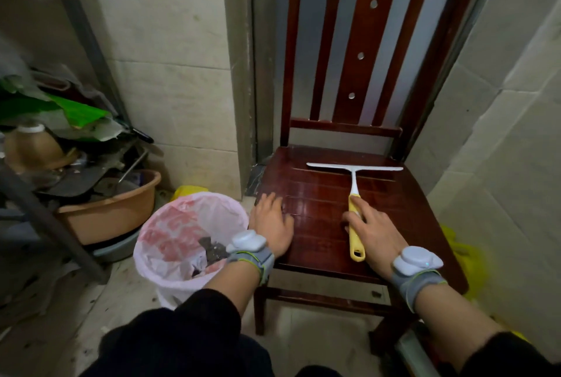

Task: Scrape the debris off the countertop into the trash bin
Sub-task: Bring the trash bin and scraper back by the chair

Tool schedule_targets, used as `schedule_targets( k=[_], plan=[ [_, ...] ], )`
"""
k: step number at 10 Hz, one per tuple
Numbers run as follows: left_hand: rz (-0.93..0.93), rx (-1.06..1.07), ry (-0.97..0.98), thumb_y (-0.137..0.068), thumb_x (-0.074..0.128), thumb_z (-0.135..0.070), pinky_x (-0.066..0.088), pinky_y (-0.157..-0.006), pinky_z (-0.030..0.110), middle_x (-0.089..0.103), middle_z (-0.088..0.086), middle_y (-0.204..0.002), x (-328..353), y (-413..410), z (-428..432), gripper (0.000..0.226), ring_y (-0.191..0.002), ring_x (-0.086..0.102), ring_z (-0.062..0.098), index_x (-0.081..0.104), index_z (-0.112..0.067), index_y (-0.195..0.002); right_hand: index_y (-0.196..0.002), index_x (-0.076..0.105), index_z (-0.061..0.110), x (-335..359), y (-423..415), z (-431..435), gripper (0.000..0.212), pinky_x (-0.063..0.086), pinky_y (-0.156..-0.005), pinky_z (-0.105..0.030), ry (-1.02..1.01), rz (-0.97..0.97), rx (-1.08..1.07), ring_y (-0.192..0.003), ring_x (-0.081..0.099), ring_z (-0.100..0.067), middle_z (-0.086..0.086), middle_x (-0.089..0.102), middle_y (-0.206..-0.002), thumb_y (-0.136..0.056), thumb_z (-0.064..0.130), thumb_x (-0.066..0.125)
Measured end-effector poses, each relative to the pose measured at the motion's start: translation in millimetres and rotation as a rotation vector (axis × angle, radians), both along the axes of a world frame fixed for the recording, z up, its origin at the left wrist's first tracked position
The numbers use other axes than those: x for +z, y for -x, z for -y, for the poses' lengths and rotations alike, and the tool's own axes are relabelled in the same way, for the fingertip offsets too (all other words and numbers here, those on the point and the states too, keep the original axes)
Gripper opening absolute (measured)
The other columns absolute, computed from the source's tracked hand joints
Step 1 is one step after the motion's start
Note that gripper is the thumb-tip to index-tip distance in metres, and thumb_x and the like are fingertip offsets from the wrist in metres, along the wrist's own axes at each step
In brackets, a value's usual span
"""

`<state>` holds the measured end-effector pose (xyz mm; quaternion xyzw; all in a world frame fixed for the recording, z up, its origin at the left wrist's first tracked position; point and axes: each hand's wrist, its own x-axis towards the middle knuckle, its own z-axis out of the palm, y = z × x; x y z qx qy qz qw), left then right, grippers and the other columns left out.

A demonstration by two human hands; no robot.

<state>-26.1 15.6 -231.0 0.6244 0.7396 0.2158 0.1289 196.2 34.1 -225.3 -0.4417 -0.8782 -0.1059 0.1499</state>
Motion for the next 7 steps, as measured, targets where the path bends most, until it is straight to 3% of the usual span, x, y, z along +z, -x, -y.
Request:
schedule_targets(
  k=[2, 4, 6, 7],
  plan=[
    [-0.158, 0.024, 0.045, -0.099, 0.031, -0.035, 0.002, -0.119, 0.032, 0.015, -0.001, -0.16, -14, -11, -3, 0.059, -0.148, 0.008, 0.014, 0.02, -0.013, -0.152, -0.099, 0.065, 0.011, 4, -15, -4, 0.064, 0.052, -0.057, -0.033, 0.045, 0.053, -0.018, -0.07, 0.068, -0.035, -0.028, 0.061, -0.118, -0.041, -0.006, 0.085],
    [-0.193, 0.0, 0.085, -0.099, 0.027, -0.04, 0.001, -0.12, 0.032, 0.008, 0.0, -0.161, -13, -12, -4, 0.062, -0.149, 0.003, 0.014, 0.015, -0.014, -0.154, -0.1, 0.067, 0.01, -1, -16, -9, 0.06, 0.052, -0.059, -0.032, 0.014, 0.085, 0.019, -0.067, 0.068, -0.034, -0.028, 0.061, -0.118, -0.045, -0.005, 0.086],
    [-0.2, -0.029, 0.117, -0.1, 0.025, -0.043, 0.0, -0.12, 0.031, 0.005, 0.0, -0.162, -11, -11, -5, 0.063, -0.149, 0.0, 0.014, 0.012, -0.014, -0.154, -0.108, 0.07, 0.011, -4, -21, -9, 0.078, 0.053, -0.055, -0.031, 0.08, 0.079, 0.03, -0.066, 0.069, -0.029, -0.024, 0.063, -0.12, -0.034, -0.006, 0.084],
    [-0.184, -0.02, 0.092, -0.1, 0.025, -0.043, 0.0, -0.121, 0.032, 0.005, 0.0, -0.162, -9, -11, -5, 0.063, -0.149, 0.0, 0.014, 0.012, -0.014, -0.154, -0.121, 0.064, 0.011, 2, -25, -6, 0.071, 0.054, -0.067, -0.036, 0.051, -0.075, 0.007, -0.09, 0.069, -0.034, -0.02, 0.056, -0.132, -0.054, -0.01, 0.074]
  ],
)
